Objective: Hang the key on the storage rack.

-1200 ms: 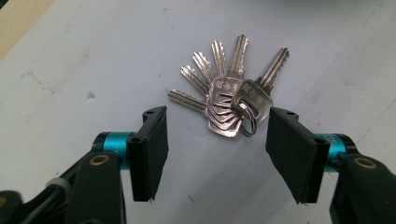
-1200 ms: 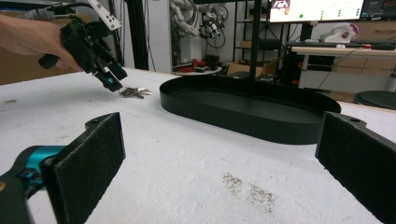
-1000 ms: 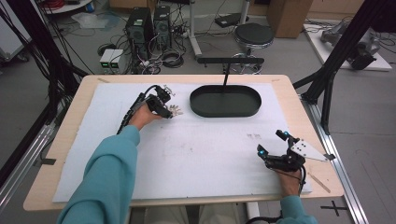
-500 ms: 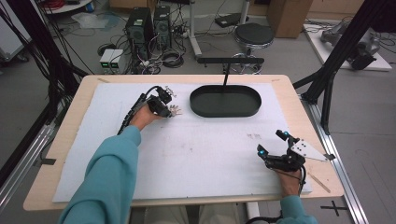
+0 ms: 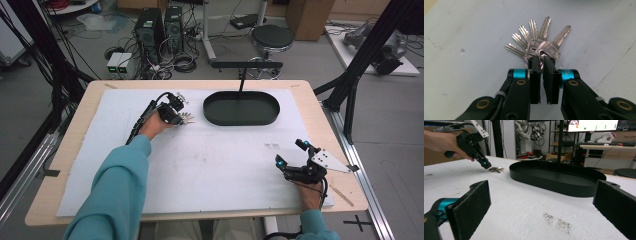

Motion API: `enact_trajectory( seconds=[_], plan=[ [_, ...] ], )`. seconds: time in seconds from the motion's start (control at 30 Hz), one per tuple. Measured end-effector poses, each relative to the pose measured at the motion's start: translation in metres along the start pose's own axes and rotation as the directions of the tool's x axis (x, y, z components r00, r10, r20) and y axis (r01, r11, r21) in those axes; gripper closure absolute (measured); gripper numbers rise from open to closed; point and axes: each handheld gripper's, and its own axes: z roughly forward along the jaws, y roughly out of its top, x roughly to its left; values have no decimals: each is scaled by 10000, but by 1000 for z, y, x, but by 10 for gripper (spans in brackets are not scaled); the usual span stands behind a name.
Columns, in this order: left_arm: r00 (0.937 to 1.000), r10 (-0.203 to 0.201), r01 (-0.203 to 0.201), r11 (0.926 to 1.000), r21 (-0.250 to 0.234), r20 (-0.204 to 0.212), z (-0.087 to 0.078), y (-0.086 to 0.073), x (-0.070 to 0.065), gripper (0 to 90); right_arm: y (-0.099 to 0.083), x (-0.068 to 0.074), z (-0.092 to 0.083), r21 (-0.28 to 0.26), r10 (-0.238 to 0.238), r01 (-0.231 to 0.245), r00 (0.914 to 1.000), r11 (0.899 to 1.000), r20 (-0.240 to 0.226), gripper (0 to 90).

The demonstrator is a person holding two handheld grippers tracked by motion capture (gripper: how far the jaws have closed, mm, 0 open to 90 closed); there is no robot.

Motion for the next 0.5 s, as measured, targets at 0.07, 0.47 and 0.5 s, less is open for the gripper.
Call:
enact_trajectory(
  seconds=[0.07,0.47,0.5],
  plan=[
    [10000,6,-6,10000,16,16,0,0,0,857,0,0,0,-5,-7,7,10000,10000,5,5],
    [10000,-40,40,9998,191,-12,3,0,-1,876,0,0,0,-2,-7,7,10000,10000,4,5],
    [10000,18,-18,9998,217,-32,3,0,-2,878,0,0,0,2,-13,13,10000,10000,3,5]
  ],
)
